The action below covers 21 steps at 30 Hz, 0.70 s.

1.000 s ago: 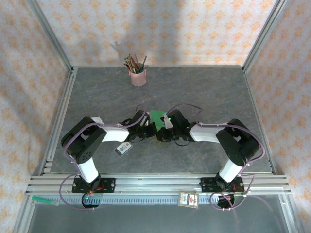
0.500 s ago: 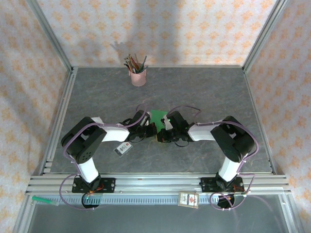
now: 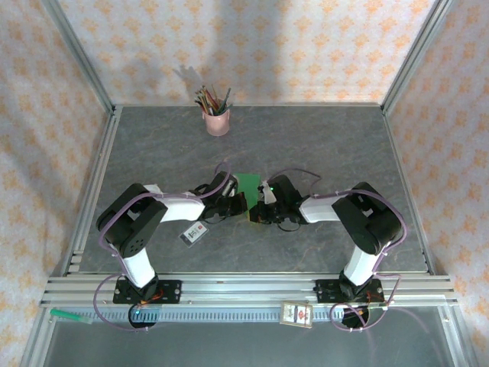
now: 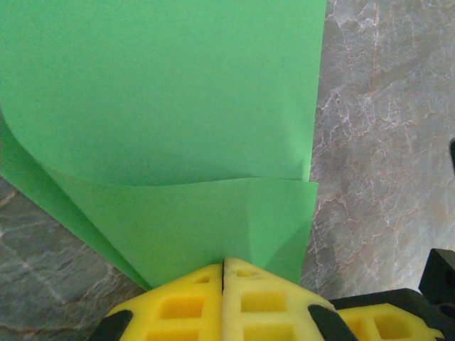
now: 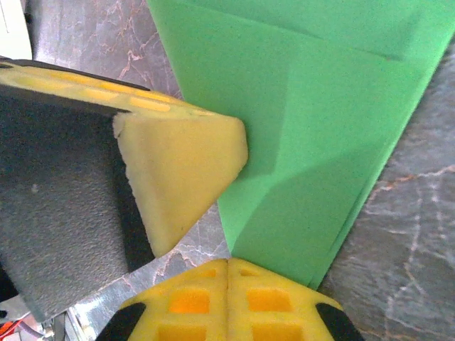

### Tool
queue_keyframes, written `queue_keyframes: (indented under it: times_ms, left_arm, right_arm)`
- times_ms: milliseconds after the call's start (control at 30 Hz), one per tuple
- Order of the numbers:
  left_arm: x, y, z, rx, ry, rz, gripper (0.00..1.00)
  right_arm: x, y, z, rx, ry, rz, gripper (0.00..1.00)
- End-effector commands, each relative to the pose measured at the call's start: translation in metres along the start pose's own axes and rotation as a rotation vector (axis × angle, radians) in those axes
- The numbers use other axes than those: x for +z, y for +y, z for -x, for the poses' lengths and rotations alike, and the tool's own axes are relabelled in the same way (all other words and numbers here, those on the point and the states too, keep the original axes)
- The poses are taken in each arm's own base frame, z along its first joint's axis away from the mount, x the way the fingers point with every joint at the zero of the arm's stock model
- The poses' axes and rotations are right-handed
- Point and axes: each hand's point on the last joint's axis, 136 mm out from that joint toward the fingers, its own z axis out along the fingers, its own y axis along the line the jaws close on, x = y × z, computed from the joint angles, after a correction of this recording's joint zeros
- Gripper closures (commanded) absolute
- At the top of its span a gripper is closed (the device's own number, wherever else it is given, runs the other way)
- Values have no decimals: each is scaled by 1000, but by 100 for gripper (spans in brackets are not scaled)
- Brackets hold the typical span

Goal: Fold a paper plane with a square sheet of paper (pick it up from the middle)

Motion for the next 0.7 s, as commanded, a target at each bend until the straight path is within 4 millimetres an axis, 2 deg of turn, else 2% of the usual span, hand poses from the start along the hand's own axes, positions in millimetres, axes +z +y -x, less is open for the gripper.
queue_keyframes:
  times_ms: [0, 300, 500, 667]
  left_arm:
    - [-1, 20, -10, -21, 50, 91, 100]
    - [-11, -10, -5, -73, 40, -50, 98]
    - [-6, 13, 0, -77, 23, 19, 100]
    - [-3, 22, 8, -71, 15, 34, 100]
  right_arm:
    - [1, -65, -52, 152, 129, -210, 100]
    - [1, -71, -53, 158, 130, -235, 100]
    - [-1, -75, -56, 164, 136, -258, 100]
    - [-3, -79, -60, 171, 144, -280, 100]
